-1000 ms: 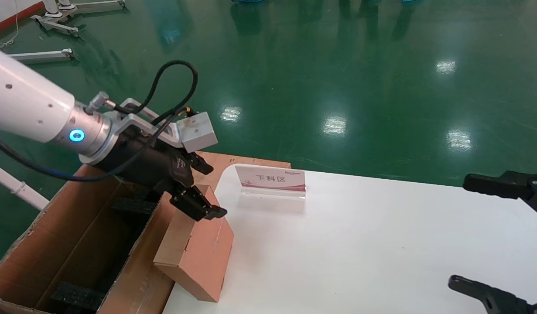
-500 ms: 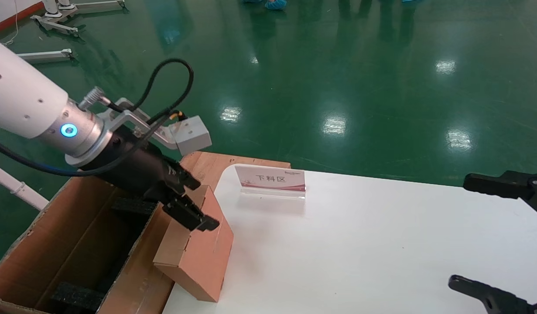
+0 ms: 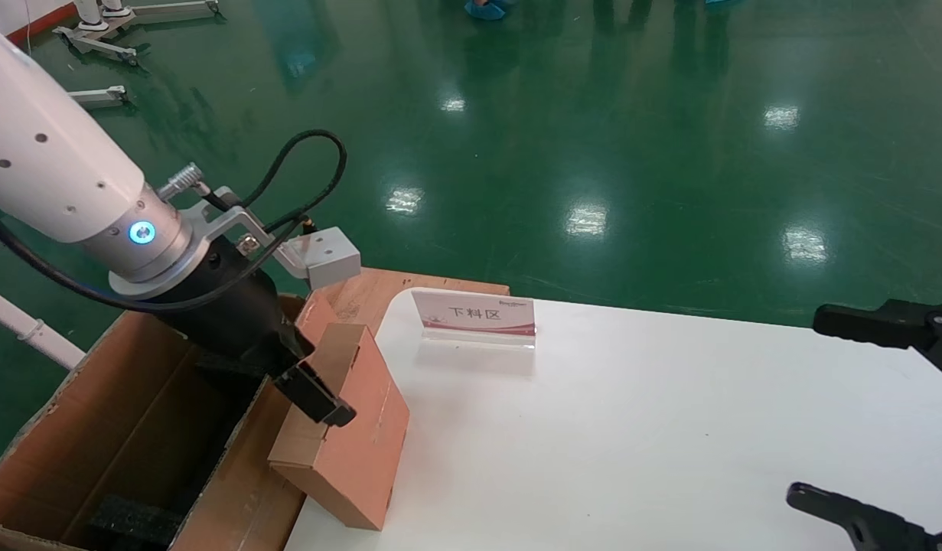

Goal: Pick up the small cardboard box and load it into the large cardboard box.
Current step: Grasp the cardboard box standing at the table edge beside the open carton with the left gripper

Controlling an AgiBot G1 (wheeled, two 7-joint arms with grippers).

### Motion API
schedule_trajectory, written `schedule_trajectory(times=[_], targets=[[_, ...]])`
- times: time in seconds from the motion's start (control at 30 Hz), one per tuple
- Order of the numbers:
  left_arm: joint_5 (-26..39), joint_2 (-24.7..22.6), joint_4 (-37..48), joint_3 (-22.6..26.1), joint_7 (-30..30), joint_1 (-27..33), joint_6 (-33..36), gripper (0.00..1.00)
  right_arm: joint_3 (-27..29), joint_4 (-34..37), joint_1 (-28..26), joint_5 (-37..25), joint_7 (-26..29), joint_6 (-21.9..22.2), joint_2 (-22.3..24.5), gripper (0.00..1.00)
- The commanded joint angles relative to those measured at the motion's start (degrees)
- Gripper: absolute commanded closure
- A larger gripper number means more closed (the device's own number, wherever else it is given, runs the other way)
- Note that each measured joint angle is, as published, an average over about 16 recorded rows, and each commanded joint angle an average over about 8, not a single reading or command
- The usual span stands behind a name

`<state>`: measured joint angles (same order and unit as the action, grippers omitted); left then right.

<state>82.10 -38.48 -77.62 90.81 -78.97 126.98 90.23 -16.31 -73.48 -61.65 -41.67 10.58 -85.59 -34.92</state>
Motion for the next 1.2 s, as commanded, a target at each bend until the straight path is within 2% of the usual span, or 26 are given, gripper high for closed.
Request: schedule_trajectory(times=[0.03, 0.23, 0.47, 0.8, 1.2], targets=[[-0.2, -0.7, 0.0, 2.4, -1.3, 1.2, -0.1, 0.00, 0.0, 0.0, 0.0, 0.0, 0.0, 0.0, 0.0, 0.00], [-0.5, -2.4, 0.0, 7.3, -4.1, 3.1, -0.7, 0.00, 0.0, 0.0, 0.0, 0.0, 0.0, 0.0, 0.0, 0.00], [-1.0, -3.5, -0.1, 10.8, -6.0, 3.8, -1.9, 0.00, -0.1, 0.0, 0.0, 0.0, 0.0, 0.0, 0.0, 0.00], [-0.4, -3.7, -0.1, 12.7, -6.9, 3.0, -4.8, 0.00, -0.1, 0.0, 0.0, 0.1, 0.0, 0.0, 0.0, 0.00], [3.9, -3.5, -0.3, 13.9, -8.6, 1.0, -9.2, 0.00, -0.1, 0.0, 0.0, 0.1, -0.1, 0.1, 0.1, 0.00]])
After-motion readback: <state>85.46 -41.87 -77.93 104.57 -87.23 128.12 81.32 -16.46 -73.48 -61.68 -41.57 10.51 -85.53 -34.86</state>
